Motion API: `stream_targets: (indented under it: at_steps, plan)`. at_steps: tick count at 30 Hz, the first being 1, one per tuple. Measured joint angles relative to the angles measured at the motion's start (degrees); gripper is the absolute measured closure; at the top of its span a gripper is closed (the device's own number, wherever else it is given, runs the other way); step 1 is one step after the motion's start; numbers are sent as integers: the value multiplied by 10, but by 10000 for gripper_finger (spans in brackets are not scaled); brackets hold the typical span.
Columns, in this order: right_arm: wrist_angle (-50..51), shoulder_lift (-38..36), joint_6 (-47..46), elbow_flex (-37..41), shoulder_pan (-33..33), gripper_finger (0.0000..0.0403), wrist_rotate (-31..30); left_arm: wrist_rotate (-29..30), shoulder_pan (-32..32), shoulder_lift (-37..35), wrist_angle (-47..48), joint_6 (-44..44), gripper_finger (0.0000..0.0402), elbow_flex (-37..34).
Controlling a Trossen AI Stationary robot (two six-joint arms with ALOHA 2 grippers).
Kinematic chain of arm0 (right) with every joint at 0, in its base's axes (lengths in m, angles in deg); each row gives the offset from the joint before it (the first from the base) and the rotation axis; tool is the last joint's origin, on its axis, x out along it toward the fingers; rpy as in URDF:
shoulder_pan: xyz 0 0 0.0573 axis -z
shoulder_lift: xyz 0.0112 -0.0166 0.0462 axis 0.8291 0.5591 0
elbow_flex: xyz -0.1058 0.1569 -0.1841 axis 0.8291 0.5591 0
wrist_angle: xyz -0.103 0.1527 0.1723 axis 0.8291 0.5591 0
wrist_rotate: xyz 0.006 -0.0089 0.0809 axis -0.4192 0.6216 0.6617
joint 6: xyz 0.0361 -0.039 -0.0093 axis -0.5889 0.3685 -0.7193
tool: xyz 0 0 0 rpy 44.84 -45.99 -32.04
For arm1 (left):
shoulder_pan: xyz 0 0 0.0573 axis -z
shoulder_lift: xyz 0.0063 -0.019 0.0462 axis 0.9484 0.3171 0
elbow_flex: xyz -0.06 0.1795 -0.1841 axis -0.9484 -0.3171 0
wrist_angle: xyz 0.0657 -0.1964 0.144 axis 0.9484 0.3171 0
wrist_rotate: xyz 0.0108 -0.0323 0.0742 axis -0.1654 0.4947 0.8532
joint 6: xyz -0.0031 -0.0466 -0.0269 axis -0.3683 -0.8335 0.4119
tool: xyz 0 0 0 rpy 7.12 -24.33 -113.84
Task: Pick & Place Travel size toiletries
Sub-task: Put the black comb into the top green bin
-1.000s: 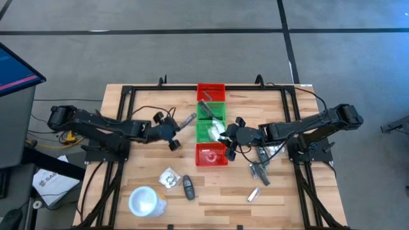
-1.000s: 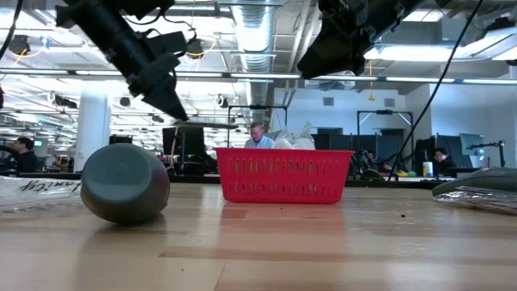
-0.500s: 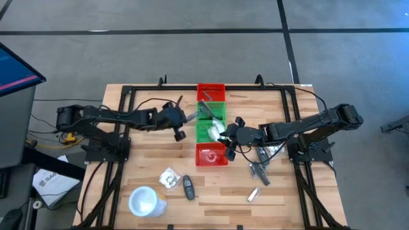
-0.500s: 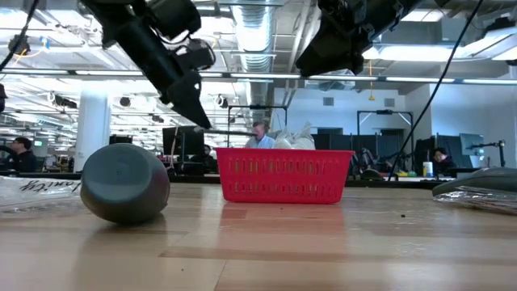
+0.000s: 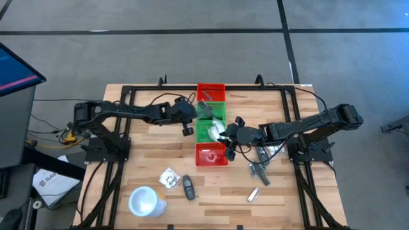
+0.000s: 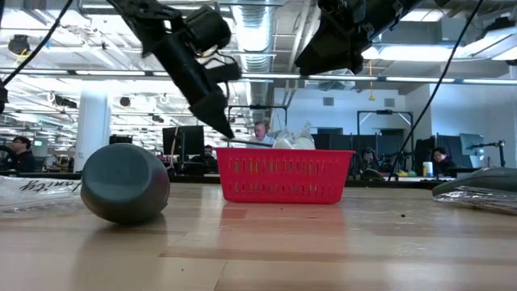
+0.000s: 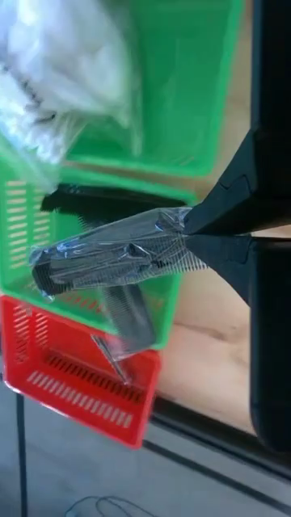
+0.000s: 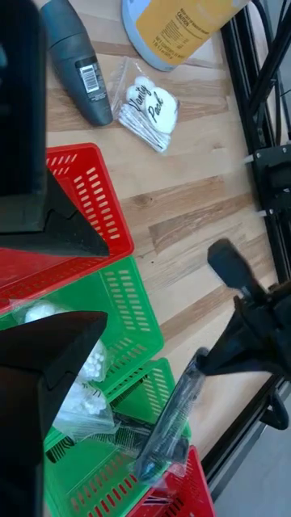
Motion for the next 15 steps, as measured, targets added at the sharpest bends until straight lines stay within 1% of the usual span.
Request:
stream_targets:
  at_steps: [8,11,15]
  plan:
    - [-4,0,0,0,1,292,0,-3,-8,32,-6,55,401,41]
    - [-5,0,0,0,3,292,0,-23,-11,46,-5,61,401,53]
    - [-8,0,5,0,4,292,0,-30,-14,64,-13,88,401,59]
